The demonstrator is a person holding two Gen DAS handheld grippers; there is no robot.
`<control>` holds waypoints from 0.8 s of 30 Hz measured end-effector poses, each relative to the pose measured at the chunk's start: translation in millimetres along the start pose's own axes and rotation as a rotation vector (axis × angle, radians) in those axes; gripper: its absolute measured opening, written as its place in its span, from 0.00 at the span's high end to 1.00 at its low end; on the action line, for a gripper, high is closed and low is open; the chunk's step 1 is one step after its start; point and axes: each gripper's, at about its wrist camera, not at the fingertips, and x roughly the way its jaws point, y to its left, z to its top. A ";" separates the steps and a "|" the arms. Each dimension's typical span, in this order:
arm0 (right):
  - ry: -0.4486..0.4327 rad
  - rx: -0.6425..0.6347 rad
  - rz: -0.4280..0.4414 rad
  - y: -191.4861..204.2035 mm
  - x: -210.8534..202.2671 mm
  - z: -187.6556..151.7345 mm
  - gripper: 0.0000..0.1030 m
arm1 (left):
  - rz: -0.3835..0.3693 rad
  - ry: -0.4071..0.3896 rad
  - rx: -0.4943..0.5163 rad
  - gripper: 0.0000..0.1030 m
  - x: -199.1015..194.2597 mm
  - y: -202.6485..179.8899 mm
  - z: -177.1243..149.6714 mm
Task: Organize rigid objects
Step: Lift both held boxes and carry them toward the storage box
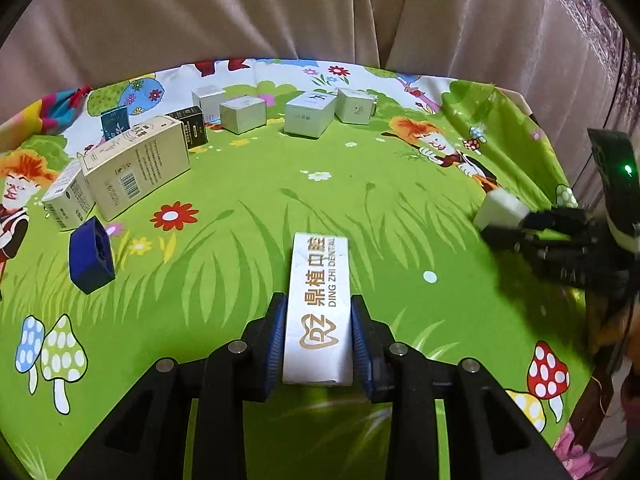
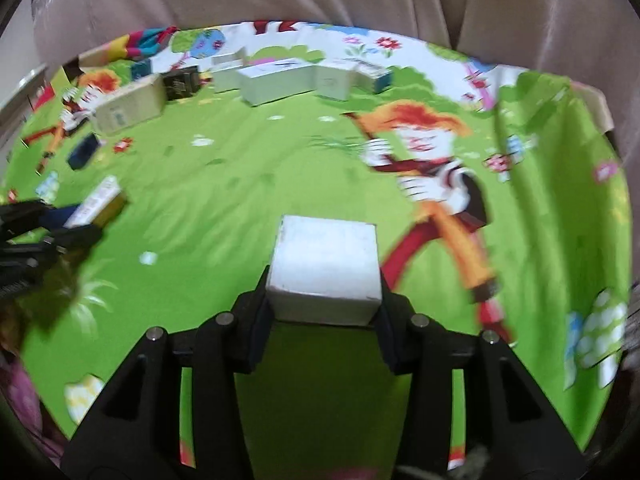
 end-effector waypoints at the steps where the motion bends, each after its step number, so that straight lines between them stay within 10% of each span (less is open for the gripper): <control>1: 0.001 -0.007 -0.008 6.2 -0.4 -0.7 0.53 | 0.001 0.001 0.000 0.67 0.2 -0.5 0.2; 14: 0.053 -0.001 0.000 14.5 2.6 0.2 0.41 | 0.078 0.064 0.059 0.37 11.8 -16.2 9.5; 16: 0.054 -0.014 -0.001 15.1 3.2 0.8 0.41 | 0.078 0.066 0.071 0.41 12.3 -16.7 9.8; 17: 0.057 -0.020 -0.001 15.9 3.2 1.1 0.51 | 0.061 0.070 0.075 0.68 11.0 -18.0 11.1; 21: -0.023 0.015 -0.007 20.9 -13.1 1.9 0.53 | 0.053 0.024 0.018 0.70 -10.0 -19.8 16.6; 24: -0.224 0.112 -0.039 23.1 -54.4 0.1 0.53 | 0.148 -0.208 0.020 0.70 -67.8 -33.9 25.3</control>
